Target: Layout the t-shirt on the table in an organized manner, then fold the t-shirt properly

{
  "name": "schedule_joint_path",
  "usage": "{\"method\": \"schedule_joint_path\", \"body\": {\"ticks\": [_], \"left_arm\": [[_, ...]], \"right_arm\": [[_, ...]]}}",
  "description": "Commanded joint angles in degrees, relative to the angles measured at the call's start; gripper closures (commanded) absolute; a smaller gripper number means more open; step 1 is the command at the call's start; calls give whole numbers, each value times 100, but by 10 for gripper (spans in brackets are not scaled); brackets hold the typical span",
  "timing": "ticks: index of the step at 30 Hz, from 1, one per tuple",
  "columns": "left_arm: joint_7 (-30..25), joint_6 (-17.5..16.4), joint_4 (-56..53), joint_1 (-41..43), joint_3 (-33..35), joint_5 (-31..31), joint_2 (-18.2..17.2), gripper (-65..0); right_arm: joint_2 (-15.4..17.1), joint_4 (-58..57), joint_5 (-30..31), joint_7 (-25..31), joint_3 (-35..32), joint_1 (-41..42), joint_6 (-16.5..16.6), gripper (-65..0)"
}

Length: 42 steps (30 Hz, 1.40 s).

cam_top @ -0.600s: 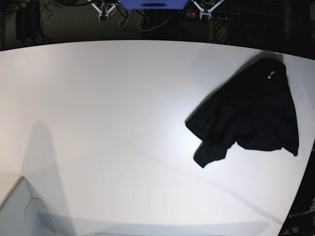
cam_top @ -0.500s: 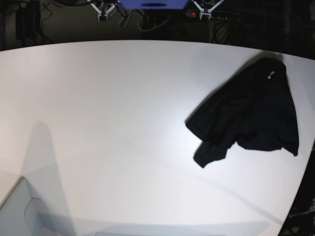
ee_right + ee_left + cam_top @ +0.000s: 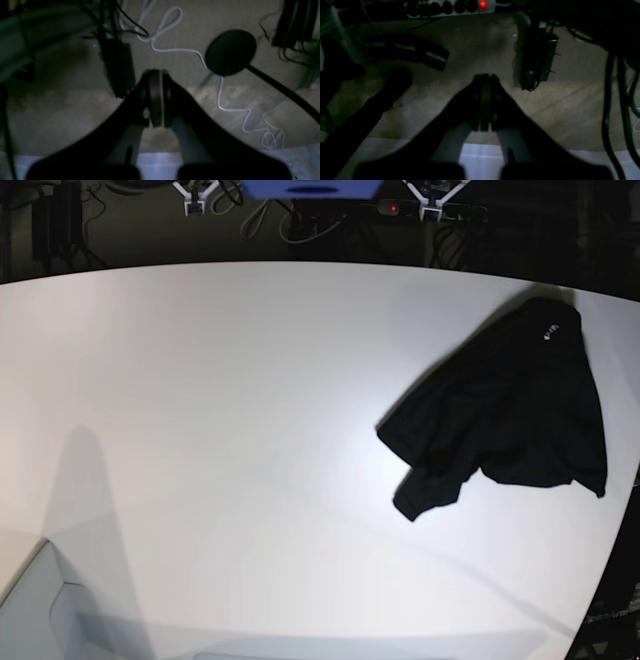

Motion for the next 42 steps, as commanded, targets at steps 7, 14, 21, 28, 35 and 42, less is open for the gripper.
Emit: {"method": "schedule_joint_path", "body": {"ticks": [7,14,21,28,35,42], "left_arm": [[-8,16,17,90,-10,-8,-78,-2],[-8,16,17,99,-10,-17,-69,-2],[-104,8,378,442,-10,-17,-113,-2],[-254,25,3323,2305,-10,-17,-403,-2],[-245,43,6180,3774,-10,-491,-930,-2],[-245,52,8509,4776,-18,-1678,-1757,-1]], "right_arm": [[12,4,23,30,-12,-75,12,0],[12,4,23,30,-12,-40,12,0],[152,4,23,294,-12,-225,12,0],[697,1332,23,1375,32,-1623,3,0],[856,4154,32,1401,788,-3091,-5,0],[724,6492,32,1392,1333,-3935,-5,0]]}}
